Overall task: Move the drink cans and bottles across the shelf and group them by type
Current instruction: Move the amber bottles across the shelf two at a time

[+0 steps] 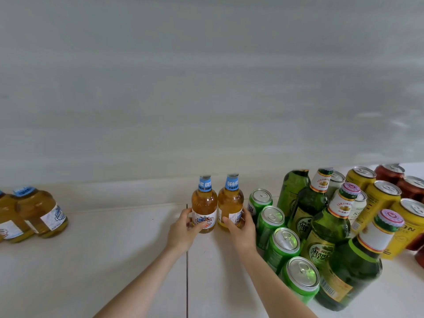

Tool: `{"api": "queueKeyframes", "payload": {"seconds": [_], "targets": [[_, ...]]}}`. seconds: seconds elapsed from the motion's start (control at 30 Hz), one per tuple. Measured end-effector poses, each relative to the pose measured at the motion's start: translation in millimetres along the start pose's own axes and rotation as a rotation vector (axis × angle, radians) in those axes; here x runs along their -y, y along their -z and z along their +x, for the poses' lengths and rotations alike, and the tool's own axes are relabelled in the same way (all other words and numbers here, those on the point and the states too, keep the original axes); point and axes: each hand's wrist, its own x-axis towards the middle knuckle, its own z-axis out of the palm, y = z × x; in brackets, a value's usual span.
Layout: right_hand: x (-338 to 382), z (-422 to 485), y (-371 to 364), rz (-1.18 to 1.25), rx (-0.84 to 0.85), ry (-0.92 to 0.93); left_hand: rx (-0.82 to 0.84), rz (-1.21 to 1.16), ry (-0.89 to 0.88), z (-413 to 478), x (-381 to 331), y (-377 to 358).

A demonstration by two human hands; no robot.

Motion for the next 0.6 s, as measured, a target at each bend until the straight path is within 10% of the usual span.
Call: {"api": "queueKeyframes", "payload": {"seconds": [0.6], "targets": [[0.0, -1.4, -0.1, -0.082, -0.021, 0.007, 0.023, 0.146, -0.052, -3.2, 3.6, -3.4]]}}
